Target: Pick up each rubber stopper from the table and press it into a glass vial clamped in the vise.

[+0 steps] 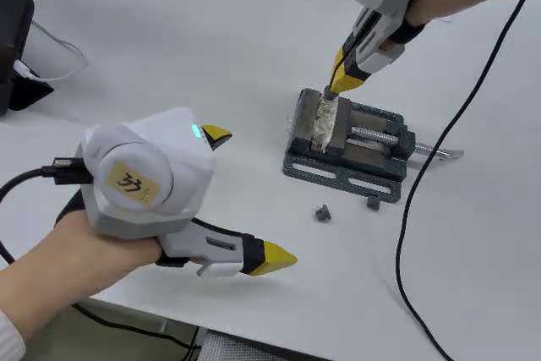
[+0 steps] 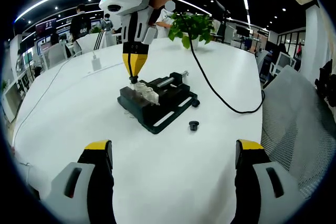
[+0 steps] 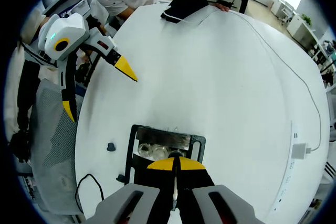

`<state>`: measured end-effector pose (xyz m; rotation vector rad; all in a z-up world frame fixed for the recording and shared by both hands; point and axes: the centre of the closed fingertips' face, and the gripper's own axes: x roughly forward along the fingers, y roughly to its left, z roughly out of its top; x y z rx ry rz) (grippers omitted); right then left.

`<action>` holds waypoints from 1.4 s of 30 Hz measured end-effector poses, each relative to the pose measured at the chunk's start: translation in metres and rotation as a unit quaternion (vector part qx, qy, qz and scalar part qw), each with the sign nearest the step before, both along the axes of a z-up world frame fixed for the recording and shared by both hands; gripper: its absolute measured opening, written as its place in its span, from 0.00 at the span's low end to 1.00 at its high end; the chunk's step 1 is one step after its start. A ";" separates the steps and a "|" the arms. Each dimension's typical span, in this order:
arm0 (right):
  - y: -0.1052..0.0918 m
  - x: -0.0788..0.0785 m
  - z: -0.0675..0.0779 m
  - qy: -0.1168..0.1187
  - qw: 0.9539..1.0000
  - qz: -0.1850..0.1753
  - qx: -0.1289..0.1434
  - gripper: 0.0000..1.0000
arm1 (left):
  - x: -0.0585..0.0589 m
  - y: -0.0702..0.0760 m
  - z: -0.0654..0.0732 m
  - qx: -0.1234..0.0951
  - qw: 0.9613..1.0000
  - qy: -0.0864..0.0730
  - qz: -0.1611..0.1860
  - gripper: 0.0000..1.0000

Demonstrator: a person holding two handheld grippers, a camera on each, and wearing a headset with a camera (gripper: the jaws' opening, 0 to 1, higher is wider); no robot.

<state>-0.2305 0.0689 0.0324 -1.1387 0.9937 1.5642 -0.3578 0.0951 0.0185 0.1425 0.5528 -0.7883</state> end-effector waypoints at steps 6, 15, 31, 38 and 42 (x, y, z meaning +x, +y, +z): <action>0.002 0.002 -0.002 -0.016 0.999 0.021 -0.025 0.00 | 0.000 -0.002 0.000 0.000 1.000 0.001 0.000 0.97; 0.000 0.001 -0.003 -0.022 0.999 0.022 -0.018 0.00 | 0.002 -0.004 0.002 -0.001 1.000 -0.001 0.000 0.97; -0.001 0.003 -0.006 -0.029 0.999 0.016 -0.015 0.00 | 0.006 -0.006 0.000 -0.002 1.000 0.004 0.001 0.96; 0.000 0.004 -0.006 -0.034 0.999 0.012 -0.018 0.00 | 0.011 -0.010 0.001 -0.005 1.000 0.003 -0.003 0.96; 0.001 0.002 -0.006 -0.045 0.998 0.012 -0.045 0.00 | 0.012 -0.015 0.001 -0.004 1.000 0.002 -0.011 0.96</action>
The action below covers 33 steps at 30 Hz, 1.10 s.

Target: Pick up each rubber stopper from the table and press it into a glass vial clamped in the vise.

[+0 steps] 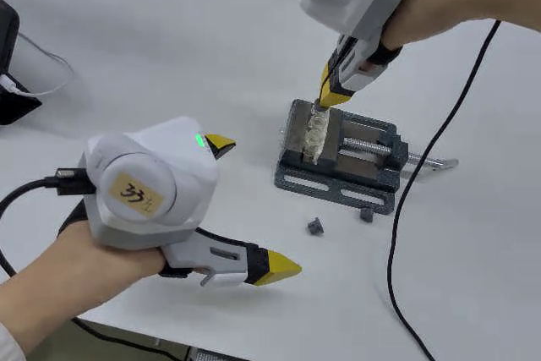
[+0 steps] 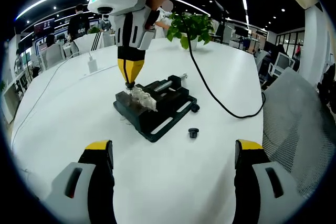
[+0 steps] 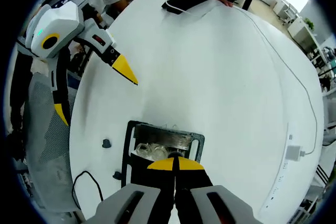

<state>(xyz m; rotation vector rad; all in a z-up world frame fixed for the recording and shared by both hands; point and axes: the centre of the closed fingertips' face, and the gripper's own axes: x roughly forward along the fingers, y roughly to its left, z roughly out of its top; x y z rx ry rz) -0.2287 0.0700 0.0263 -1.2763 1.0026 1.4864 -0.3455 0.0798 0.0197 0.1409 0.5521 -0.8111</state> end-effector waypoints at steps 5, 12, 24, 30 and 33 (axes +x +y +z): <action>0.001 0.003 -0.001 -0.011 1.000 0.014 -0.013 0.00 | 0.001 -0.002 0.003 -0.001 1.000 -0.002 -0.002 0.96; -0.001 0.001 0.000 -0.010 1.000 0.001 0.014 0.00 | 0.000 -0.002 0.009 0.003 1.000 -0.007 -0.002 0.96; 0.001 0.001 0.002 0.016 0.998 -0.014 0.055 0.00 | 0.005 -0.006 0.025 0.011 1.000 -0.022 -0.004 0.96; 0.000 -0.004 0.004 -0.002 0.998 0.011 0.065 0.00 | 0.004 -0.008 0.031 0.014 1.000 -0.026 -0.002 0.96; 0.002 -0.002 0.005 -0.006 0.997 0.012 0.070 0.00 | 0.002 -0.009 0.031 0.016 1.000 -0.026 -0.001 0.96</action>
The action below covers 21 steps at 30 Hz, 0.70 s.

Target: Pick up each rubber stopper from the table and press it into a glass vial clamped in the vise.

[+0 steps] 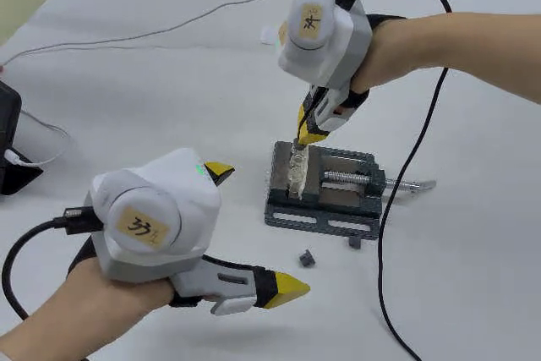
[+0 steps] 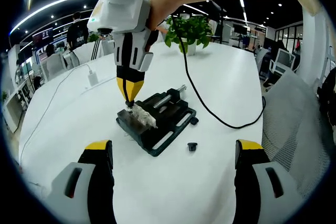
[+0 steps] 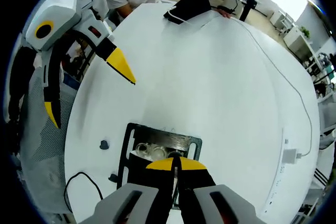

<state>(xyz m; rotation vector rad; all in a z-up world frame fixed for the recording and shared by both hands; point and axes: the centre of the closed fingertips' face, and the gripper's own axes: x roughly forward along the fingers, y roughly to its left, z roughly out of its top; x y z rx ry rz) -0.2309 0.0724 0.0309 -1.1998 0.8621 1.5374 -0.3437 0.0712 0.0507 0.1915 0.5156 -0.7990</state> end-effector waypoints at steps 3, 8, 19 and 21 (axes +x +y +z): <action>-0.002 -0.002 0.001 -0.007 1.000 0.008 0.007 0.00 | -0.002 0.000 0.001 -0.001 1.000 0.000 0.003 0.96; -0.003 -0.001 0.005 -0.026 0.999 0.000 0.026 0.04 | -0.004 0.001 0.002 0.001 1.000 0.000 0.007 0.96; -0.031 -0.019 0.006 -0.021 0.997 -0.039 0.063 0.36 | -0.005 0.004 0.005 0.001 1.000 -0.003 0.013 0.96; -0.036 -0.026 0.007 -0.019 0.996 -0.041 0.071 0.36 | -0.006 0.004 0.005 0.002 1.000 -0.003 0.012 0.96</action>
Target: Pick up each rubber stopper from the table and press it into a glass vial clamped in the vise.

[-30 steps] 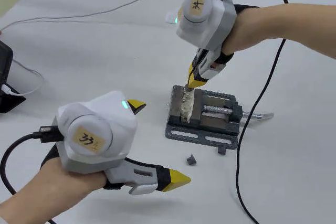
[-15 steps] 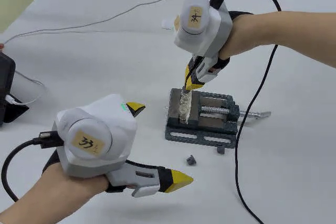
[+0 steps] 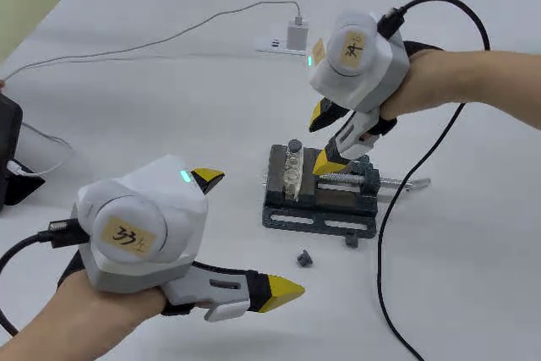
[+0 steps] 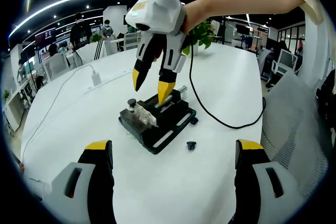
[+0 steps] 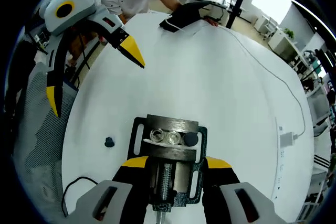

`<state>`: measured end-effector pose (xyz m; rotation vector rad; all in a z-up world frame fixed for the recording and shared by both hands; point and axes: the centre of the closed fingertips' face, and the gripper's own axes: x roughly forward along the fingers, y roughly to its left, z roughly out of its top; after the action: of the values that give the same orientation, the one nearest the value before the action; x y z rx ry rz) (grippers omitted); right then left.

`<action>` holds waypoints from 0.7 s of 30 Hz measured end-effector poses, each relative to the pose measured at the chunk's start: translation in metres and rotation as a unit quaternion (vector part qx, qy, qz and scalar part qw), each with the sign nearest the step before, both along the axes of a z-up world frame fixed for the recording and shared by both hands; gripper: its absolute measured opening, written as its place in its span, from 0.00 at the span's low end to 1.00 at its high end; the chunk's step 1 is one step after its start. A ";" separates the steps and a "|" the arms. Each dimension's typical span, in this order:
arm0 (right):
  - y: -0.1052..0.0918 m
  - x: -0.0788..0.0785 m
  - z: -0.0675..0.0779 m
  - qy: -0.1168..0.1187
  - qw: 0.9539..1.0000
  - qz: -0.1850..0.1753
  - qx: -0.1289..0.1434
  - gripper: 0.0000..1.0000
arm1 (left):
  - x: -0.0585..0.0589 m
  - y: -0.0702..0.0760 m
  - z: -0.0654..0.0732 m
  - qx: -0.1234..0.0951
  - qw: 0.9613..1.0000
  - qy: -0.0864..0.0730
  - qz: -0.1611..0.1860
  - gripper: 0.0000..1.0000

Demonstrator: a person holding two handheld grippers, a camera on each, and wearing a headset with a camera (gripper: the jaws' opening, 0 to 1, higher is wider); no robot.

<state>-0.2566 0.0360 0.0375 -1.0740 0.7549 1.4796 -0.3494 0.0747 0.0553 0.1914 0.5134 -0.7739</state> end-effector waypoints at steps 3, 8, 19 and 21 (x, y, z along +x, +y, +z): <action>-0.005 -0.008 0.002 0.004 1.000 -0.007 0.016 0.36 | 0.000 -0.001 0.000 0.000 1.000 0.000 -0.001 0.96; -0.012 -0.020 0.004 0.013 0.999 -0.021 0.042 0.34 | -0.001 -0.002 0.002 0.000 1.000 -0.003 -0.004 0.96; -0.038 -0.044 0.005 0.024 0.994 -0.057 0.091 0.29 | -0.007 -0.003 0.002 0.004 1.000 -0.006 -0.007 0.95; -0.043 -0.050 0.001 0.028 0.993 -0.062 0.099 0.28 | -0.008 -0.004 0.001 0.005 1.000 -0.006 -0.008 0.95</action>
<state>-0.3070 -0.0072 0.0389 -0.8246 0.6848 1.4499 -0.3571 0.0711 0.0566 0.2099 0.5042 -0.7862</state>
